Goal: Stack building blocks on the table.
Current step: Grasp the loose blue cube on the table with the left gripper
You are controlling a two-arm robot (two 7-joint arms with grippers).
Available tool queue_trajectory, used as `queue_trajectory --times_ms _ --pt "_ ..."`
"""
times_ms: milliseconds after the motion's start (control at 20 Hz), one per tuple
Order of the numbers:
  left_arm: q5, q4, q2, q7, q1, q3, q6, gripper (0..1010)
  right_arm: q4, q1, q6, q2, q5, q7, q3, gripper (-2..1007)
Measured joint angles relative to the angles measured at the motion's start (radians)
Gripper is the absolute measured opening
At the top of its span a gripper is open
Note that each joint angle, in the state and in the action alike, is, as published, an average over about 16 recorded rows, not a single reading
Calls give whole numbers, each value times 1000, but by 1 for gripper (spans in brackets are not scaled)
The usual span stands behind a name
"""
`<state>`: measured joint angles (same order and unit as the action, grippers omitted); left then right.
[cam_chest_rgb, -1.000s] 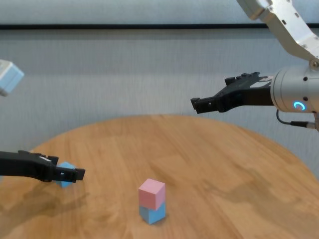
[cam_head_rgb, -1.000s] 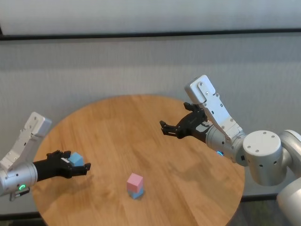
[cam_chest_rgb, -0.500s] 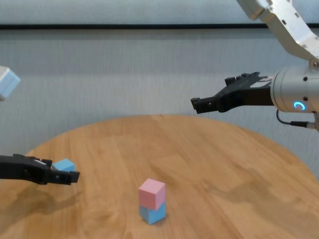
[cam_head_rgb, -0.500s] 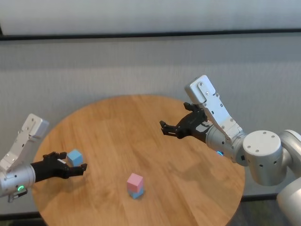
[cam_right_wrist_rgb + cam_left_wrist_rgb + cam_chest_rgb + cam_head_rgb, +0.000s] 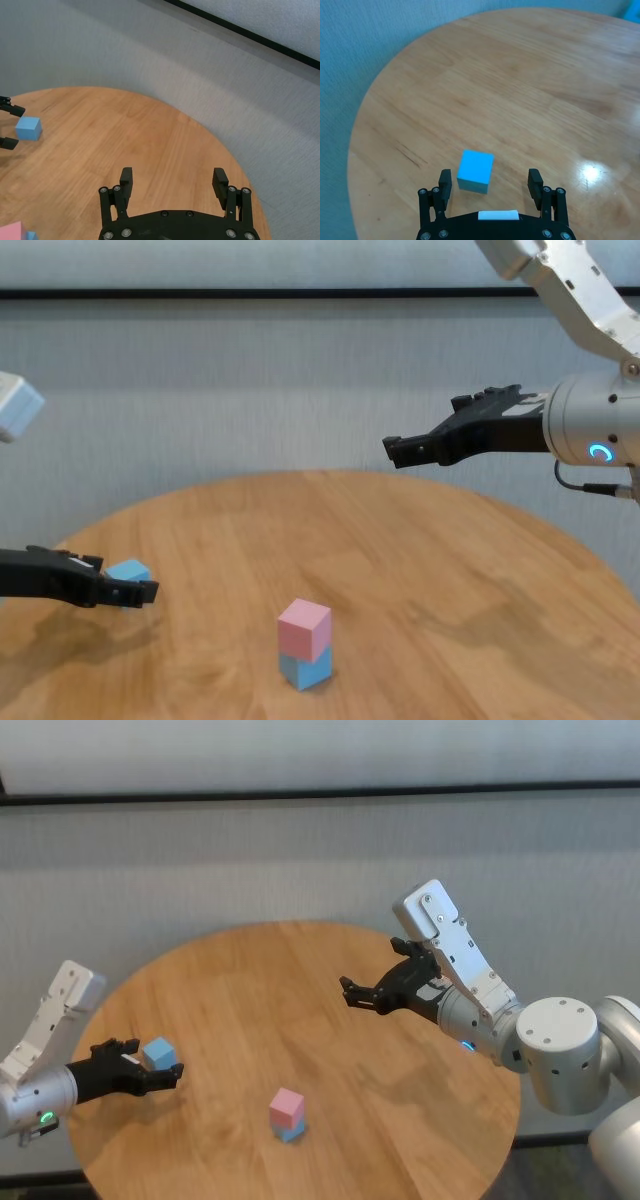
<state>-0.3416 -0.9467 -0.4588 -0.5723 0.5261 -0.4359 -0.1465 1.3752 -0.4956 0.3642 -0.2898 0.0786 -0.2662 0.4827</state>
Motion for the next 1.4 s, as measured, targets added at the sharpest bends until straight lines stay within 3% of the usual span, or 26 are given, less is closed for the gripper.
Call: queue_trajectory --times_ms 1000,1400 --pt "72 87 39 -4 40 7 44 1003 0 0 0 0 0 0 0 1005" --pt "80 93 41 -5 44 6 50 917 0 0 0 0 0 0 0 1005"
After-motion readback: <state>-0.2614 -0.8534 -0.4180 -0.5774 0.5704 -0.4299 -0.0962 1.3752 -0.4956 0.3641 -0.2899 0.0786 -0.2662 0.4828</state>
